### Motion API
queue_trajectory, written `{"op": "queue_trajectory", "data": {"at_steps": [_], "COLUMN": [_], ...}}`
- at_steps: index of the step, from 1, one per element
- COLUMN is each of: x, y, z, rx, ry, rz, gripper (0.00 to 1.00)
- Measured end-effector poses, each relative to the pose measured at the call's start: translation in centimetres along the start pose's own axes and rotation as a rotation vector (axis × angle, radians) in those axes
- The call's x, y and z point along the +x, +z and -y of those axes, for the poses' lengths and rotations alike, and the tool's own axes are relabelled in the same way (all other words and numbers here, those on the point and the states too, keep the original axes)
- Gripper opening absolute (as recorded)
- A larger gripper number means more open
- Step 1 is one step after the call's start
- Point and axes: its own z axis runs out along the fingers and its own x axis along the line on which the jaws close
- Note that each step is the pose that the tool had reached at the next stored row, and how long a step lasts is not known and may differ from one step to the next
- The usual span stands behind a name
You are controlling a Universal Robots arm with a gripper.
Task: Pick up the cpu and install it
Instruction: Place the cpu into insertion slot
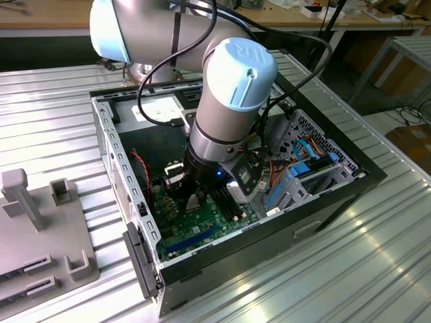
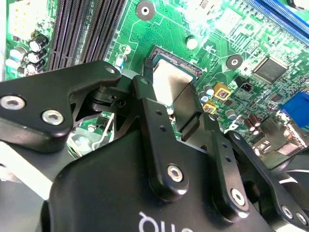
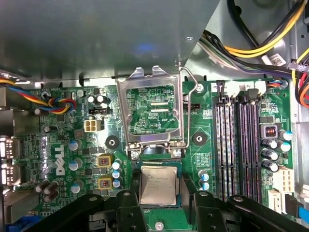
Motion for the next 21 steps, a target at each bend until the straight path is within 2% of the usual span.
{"op": "queue_trajectory", "data": {"at_steps": [4, 6, 11, 14, 21], "x": [0.0, -0.01, -0.07, -0.07, -0.07], "y": [0.01, 0.02, 0.01, 0.0, -0.03], "z": [-0.01, -0.02, -0.01, -0.02, -0.05], "rx": [0.0009, 0.0031, 0.0233, 0.0254, 0.0247], "ry": [-0.037, -0.042, -0.044, -0.048, -0.05], "rz": [-0.002, -0.0023, -0.0021, -0.0024, -0.0022], "gripper": [0.43, 0.43, 0.43, 0.43, 0.43]}}
